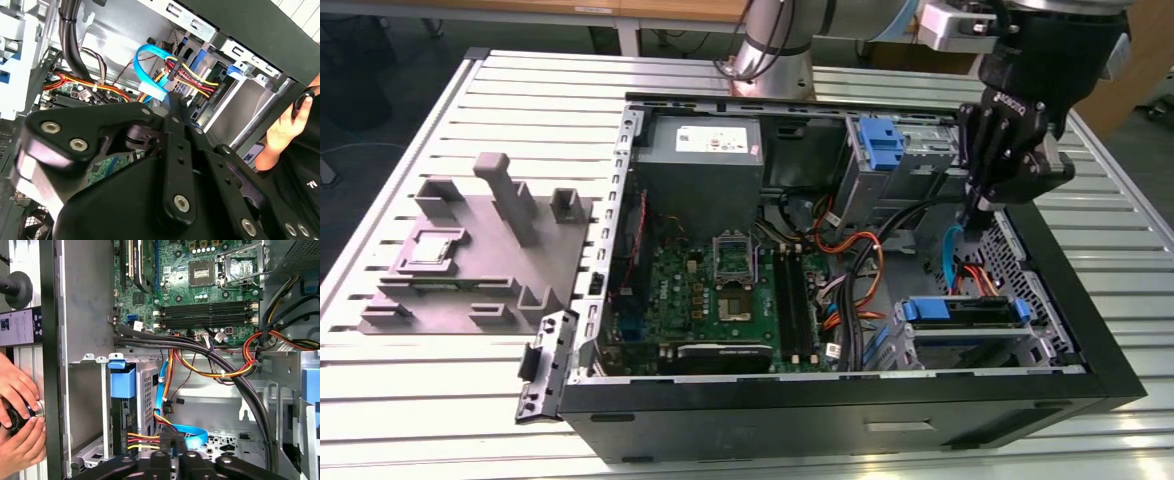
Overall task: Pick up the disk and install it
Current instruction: 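Insert the second disk wire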
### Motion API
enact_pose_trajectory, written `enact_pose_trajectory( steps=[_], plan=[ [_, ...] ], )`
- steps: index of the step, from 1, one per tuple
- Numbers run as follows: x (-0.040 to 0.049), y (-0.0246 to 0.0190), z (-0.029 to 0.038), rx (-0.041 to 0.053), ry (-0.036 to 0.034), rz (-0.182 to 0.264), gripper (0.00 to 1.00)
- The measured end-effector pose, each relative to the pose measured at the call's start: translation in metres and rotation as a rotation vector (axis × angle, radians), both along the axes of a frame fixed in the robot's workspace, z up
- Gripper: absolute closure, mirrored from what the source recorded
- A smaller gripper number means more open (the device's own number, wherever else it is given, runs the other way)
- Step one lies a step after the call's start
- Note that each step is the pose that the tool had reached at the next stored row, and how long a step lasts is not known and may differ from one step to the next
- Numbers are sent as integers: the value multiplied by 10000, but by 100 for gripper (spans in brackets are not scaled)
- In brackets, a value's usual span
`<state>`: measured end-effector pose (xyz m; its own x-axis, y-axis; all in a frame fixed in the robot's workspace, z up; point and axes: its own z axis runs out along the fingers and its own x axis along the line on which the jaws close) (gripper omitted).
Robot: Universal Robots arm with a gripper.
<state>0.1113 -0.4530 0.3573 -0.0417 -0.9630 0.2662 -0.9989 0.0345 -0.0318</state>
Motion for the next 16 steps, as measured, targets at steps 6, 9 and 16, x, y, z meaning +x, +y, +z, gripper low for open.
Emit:
enact_pose_trajectory(
  steps=[6,9,16],
  plan=[
    [6,0,-72,-149,0,0,89],
    [10,0,-102,-252,0,0,83],
    [16,0,-163,-568,0,-1,76]
  ],
)
